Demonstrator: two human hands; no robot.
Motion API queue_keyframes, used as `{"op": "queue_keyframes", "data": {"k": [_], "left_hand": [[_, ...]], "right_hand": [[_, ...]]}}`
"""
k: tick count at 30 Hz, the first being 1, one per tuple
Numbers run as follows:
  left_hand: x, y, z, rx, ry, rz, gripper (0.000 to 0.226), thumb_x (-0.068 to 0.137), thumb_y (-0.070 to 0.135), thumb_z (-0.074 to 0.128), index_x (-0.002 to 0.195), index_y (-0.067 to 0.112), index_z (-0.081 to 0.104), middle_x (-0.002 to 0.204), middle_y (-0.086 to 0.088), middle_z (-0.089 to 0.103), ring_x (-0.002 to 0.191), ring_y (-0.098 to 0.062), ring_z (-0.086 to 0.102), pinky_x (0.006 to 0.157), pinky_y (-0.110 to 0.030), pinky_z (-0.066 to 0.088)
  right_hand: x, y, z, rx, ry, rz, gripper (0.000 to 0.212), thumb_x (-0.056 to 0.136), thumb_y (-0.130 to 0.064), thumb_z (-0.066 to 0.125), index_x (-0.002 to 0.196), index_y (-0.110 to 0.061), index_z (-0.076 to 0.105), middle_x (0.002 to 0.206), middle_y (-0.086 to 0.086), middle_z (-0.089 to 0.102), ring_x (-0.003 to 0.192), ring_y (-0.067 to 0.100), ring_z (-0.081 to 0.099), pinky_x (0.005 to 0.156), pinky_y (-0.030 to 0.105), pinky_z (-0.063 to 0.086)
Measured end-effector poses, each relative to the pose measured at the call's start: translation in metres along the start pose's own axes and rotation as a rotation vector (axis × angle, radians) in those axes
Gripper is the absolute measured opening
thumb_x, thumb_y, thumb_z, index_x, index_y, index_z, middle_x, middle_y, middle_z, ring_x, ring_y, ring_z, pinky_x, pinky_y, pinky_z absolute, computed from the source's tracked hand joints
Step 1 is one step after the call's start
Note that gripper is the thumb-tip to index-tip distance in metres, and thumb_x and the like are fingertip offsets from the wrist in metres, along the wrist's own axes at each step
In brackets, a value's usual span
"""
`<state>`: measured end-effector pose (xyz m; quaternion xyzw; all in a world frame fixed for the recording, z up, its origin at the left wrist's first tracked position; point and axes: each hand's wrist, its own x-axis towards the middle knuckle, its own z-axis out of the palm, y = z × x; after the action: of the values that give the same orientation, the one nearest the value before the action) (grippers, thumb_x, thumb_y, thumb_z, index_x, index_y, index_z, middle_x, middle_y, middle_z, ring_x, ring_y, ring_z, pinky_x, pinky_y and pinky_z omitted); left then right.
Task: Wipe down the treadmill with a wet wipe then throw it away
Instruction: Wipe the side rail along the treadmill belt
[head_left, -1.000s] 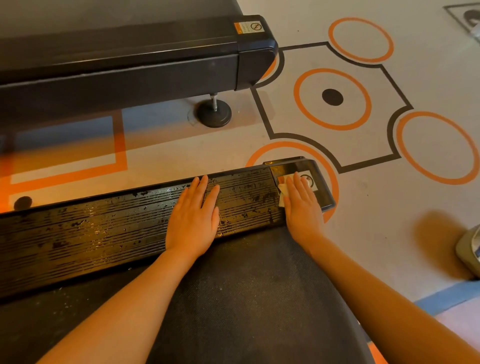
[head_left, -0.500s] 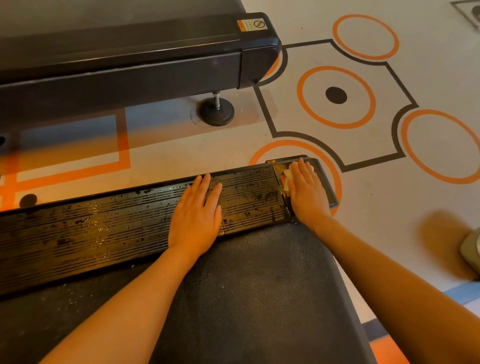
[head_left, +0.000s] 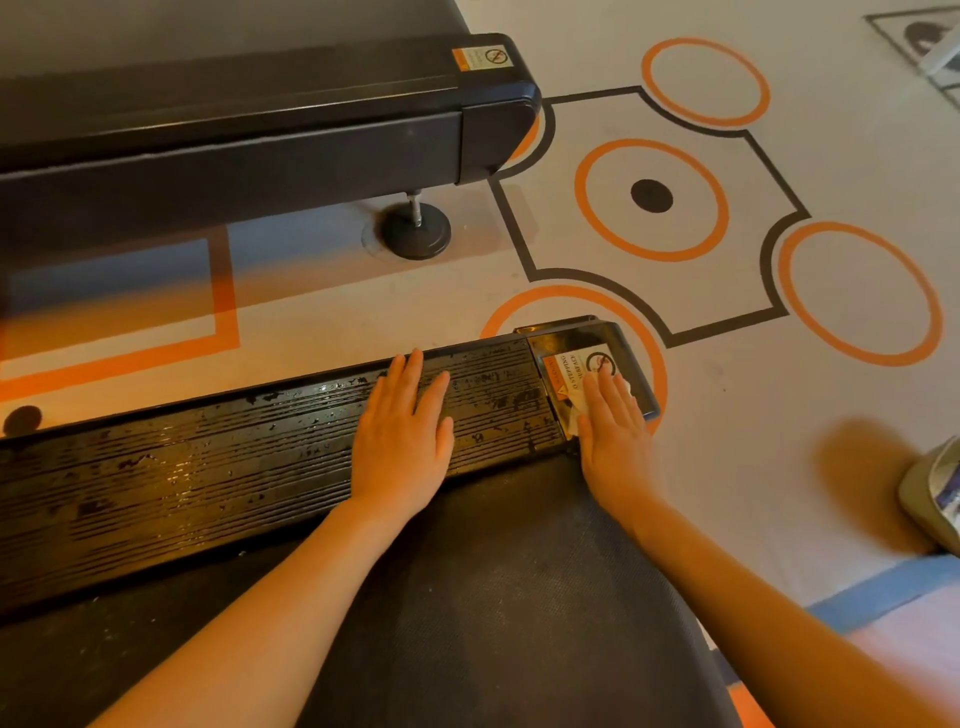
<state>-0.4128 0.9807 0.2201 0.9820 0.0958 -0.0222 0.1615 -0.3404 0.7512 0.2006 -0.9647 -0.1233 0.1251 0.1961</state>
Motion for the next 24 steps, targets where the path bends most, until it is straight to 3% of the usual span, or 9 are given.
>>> {"op": "queue_keyframes", "data": {"k": [3, 8, 15, 24], "left_hand": [[0.014, 0.025, 0.006, 0.028, -0.051, 0.097, 0.055, 0.103, 0.039, 0.034, 0.154, 0.025, 0.021, 0.164, -0.006, 0.000, 0.150, -0.023, -0.007, 0.117, -0.037, -0.005], [0.027, 0.040, 0.018, 0.085, -0.132, 0.096, 0.058, 0.104, 0.044, 0.028, 0.156, 0.026, 0.009, 0.163, -0.007, -0.010, 0.149, -0.025, -0.014, 0.122, -0.043, -0.003], [0.023, 0.032, 0.027, 0.065, -0.055, 0.154, 0.059, 0.101, 0.044, 0.037, 0.153, 0.020, 0.026, 0.163, -0.012, 0.009, 0.150, -0.029, 0.004, 0.119, -0.043, 0.001], [0.020, 0.032, 0.028, 0.103, -0.014, 0.155, 0.058, 0.099, 0.046, 0.029, 0.151, 0.022, 0.032, 0.162, -0.011, 0.017, 0.150, -0.028, 0.010, 0.121, -0.044, 0.009]], "right_hand": [[0.010, 0.000, -0.002, -0.029, -0.029, 0.001, 0.055, 0.107, -0.024, 0.033, 0.156, -0.017, 0.009, 0.164, 0.002, -0.001, 0.149, 0.017, -0.008, 0.115, 0.030, -0.007], [0.038, -0.005, -0.011, 0.003, -0.016, -0.004, 0.053, 0.107, -0.026, 0.032, 0.156, -0.018, 0.014, 0.164, 0.001, 0.002, 0.150, 0.018, -0.004, 0.119, 0.037, 0.000], [0.053, -0.005, -0.016, -0.044, -0.048, 0.010, 0.053, 0.107, -0.031, 0.028, 0.156, -0.020, 0.013, 0.164, 0.000, 0.000, 0.150, 0.018, -0.004, 0.117, 0.033, -0.001], [0.002, 0.002, -0.006, 0.020, -0.005, -0.021, 0.053, 0.106, -0.022, 0.034, 0.155, -0.016, 0.013, 0.162, 0.001, 0.003, 0.142, 0.010, -0.014, 0.121, 0.038, 0.001]]}}
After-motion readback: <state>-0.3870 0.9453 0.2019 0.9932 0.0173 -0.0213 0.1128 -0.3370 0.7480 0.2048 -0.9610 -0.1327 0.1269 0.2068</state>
